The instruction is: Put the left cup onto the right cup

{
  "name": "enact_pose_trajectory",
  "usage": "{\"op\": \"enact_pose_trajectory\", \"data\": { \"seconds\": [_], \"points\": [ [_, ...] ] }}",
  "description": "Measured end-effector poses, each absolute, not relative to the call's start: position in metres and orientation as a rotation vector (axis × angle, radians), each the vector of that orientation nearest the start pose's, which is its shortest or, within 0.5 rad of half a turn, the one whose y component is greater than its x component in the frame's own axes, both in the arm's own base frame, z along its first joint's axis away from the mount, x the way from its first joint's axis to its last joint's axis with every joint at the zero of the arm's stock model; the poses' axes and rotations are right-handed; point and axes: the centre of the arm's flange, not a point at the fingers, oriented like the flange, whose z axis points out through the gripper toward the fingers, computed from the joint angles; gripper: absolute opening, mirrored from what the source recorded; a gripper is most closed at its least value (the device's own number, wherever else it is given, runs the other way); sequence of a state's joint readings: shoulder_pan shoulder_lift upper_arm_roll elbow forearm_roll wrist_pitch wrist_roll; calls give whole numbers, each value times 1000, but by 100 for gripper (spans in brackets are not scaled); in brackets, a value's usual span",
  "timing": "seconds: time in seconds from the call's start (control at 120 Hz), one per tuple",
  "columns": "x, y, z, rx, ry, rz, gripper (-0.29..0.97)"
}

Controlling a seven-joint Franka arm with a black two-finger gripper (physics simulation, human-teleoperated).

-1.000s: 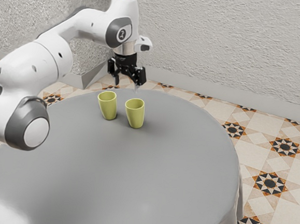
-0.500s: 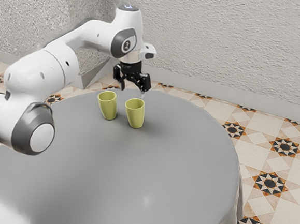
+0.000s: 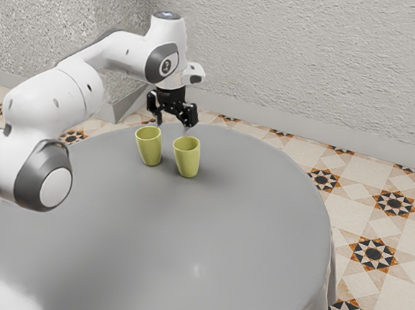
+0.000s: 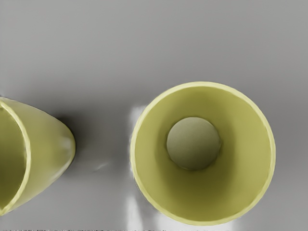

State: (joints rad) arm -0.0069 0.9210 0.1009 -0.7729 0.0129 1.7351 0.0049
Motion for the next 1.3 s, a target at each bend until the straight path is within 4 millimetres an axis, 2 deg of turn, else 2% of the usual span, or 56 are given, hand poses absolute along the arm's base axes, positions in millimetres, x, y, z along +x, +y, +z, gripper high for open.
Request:
{"op": "enact_pose_trajectory", "data": {
  "seconds": [0.5, 0.708, 0.933, 1.075, 1.3],
  "points": [
    [777, 107, 388, -3044, -170, -43, 68],
    [774, 128, 388, -3041, -190, -45, 68],
    [773, 161, 393, -3040, -226, -92, 68],
    [776, 170, 388, -3043, -226, -114, 68],
    [779, 171, 371, -3054, -205, -107, 68]
  ]
}}
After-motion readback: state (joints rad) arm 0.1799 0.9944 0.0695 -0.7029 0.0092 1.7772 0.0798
